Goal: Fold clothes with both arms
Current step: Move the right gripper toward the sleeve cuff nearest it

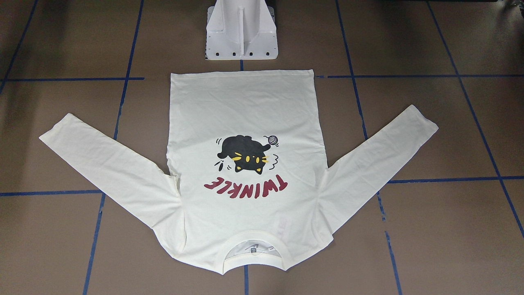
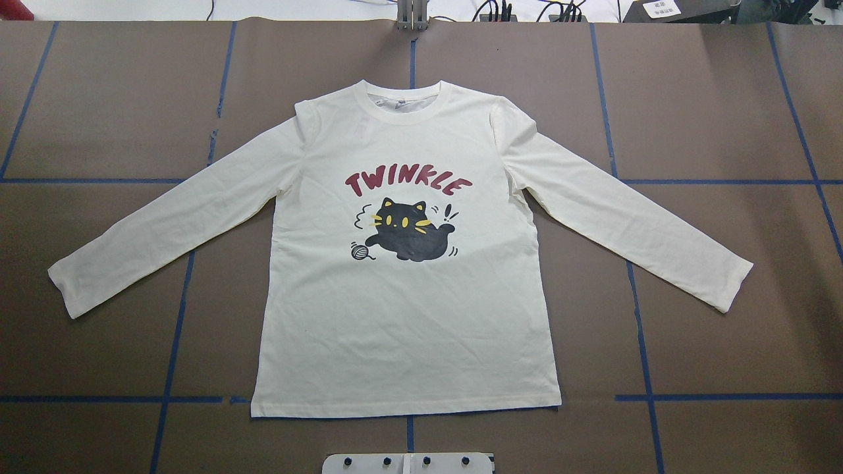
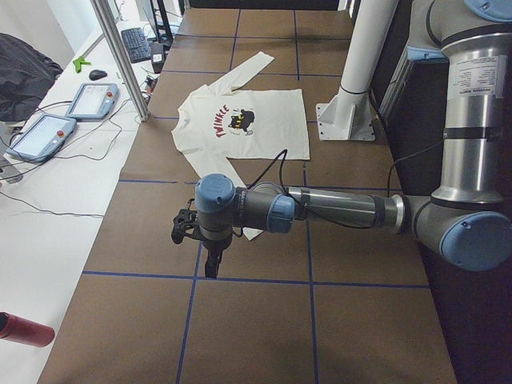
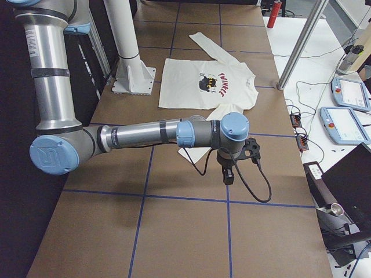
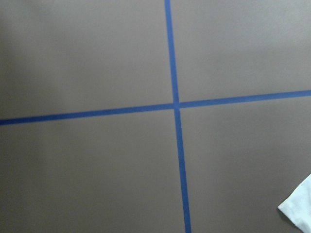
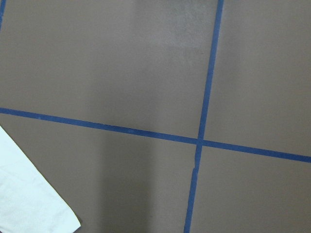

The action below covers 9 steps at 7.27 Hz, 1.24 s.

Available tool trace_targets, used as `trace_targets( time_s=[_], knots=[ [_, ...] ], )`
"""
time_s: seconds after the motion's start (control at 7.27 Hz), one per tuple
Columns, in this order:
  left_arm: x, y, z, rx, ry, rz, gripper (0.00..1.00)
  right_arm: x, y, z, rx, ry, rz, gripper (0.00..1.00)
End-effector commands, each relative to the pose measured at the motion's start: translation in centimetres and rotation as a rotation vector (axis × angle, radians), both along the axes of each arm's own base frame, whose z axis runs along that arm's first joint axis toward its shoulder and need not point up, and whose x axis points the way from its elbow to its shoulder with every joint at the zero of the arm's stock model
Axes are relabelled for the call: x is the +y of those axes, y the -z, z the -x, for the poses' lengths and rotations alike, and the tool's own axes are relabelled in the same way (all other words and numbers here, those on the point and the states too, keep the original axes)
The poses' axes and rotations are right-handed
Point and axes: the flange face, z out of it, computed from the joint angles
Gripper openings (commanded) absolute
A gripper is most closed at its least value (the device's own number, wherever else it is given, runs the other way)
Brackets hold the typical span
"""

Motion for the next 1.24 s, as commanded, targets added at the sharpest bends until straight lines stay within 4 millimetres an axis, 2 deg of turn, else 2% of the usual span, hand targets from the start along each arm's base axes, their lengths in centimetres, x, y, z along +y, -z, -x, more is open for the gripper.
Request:
trace_targets(
  time_s=[0.0,0.14,0.28,0.41,0.55,0.83,1.1],
  knots=[
    [-0.6,0.8,-0.3,0.005,-0.002,-0.033,1.0,3.5,0.0,7.1,-0.05,-0.068,-0.023,1.0],
    [-0.6,1.2,-0.3,0.011,-0.004,-0.043,1.0,5.2,0.3,11.9,-0.114,-0.149,0.038,1.0],
    [-1.5,2.4,-0.4,0.016,-0.008,-0.089,1.0,7.0,0.3,17.4,-0.123,-0.175,0.075,1.0],
    [-1.7,3.0,-0.6,0.05,-0.014,-0.11,1.0,8.4,-0.3,21.7,-0.07,-0.163,0.038,1.0],
    [-1.3,2.2,-0.7,0.064,-0.016,-0.091,1.0,9.1,-0.4,24.4,-0.051,-0.136,0.041,1.0],
    [-0.7,0.8,-0.7,0.064,-0.02,-0.069,1.0,9.8,-0.3,26.1,-0.052,-0.099,0.048,1.0],
    [-0.7,0.7,-0.7,0.063,-0.022,-0.071,1.0,10.7,-1.3,27.8,-0.038,-0.111,0.117,1.0]
  ],
)
